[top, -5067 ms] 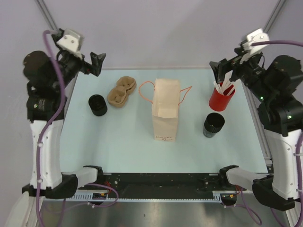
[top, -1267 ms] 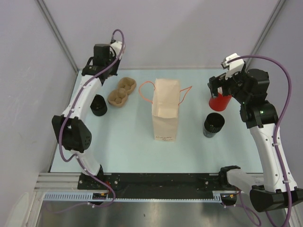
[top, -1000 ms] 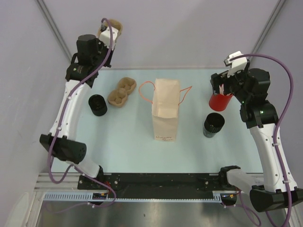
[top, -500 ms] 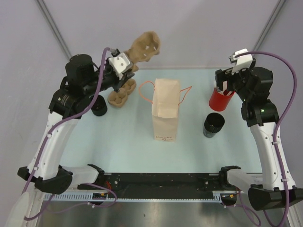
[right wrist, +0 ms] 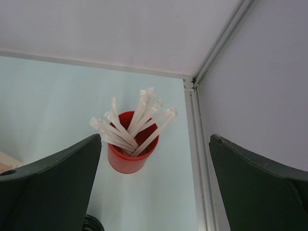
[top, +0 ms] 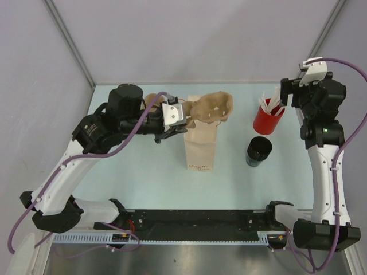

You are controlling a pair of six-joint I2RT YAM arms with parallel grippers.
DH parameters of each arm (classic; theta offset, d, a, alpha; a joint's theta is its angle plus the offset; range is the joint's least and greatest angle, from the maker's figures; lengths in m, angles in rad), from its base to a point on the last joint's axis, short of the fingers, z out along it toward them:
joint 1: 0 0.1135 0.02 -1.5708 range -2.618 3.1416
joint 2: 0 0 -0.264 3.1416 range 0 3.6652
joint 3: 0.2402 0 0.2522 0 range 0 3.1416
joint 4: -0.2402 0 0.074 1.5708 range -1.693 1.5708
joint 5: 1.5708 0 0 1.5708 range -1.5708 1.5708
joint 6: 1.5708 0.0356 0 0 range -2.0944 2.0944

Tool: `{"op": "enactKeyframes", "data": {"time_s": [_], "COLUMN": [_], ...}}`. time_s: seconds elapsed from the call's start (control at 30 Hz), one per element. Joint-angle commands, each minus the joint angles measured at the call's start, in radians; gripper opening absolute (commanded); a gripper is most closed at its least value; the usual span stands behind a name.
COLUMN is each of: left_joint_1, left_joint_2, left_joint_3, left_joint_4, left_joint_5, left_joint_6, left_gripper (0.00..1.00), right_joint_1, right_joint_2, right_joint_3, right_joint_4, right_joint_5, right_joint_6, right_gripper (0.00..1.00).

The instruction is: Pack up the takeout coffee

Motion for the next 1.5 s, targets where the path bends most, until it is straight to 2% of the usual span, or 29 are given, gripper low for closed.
{"op": "enactKeyframes", "data": {"time_s": [0.0, 0.27, 0.57, 0.8, 1.0, 1.2, 1.33, 1.47], "left_joint_1": [-0.068, -0.221, -0.390, -0.401, -0.426, -0.440, -0.440, -0.440], "left_joint_2": [-0.032, -0.024, 0.091, 0.141, 0.193, 0.301, 0.365, 0.420], "left_joint_3": [0.045, 0.005, -0.082, -0.286, -0.396, -0.424, -0.415, -0.403], "left_joint_4": [-0.049, -0.112, -0.027, 0.215, 0.341, 0.439, 0.471, 0.484], "left_joint_5": [0.090, 0.134, 0.041, -0.044, -0.079, -0.120, -0.165, -0.275], "left_joint_6": [0.019, 0.055, 0.063, -0.027, -0.118, -0.231, -0.315, -0.357], "left_gripper": [0.12, 0.12, 0.11, 0.12, 0.11, 0.08, 0.08, 0.07], "right_joint_1": [-0.082, -0.128, -0.177, -0.216, -0.216, -0.214, -0.214, -0.216], "right_joint_2": [0.006, -0.012, -0.076, -0.148, -0.204, -0.231, -0.236, -0.242], "right_joint_3": [0.019, 0.020, 0.013, 0.002, 0.002, 0.002, 0.002, 0.001], "right_joint_4": [0.027, -0.007, -0.120, -0.182, -0.214, -0.269, -0.292, -0.308], "right_joint_5": [-0.040, -0.042, -0.029, -0.038, -0.113, -0.242, -0.264, -0.270], "right_joint_6": [0.052, 0.063, 0.063, 0.037, 0.032, 0.040, 0.021, -0.002], "right_gripper": [1.00, 1.00, 1.00, 1.00, 1.00, 1.00, 1.00, 1.00]}}
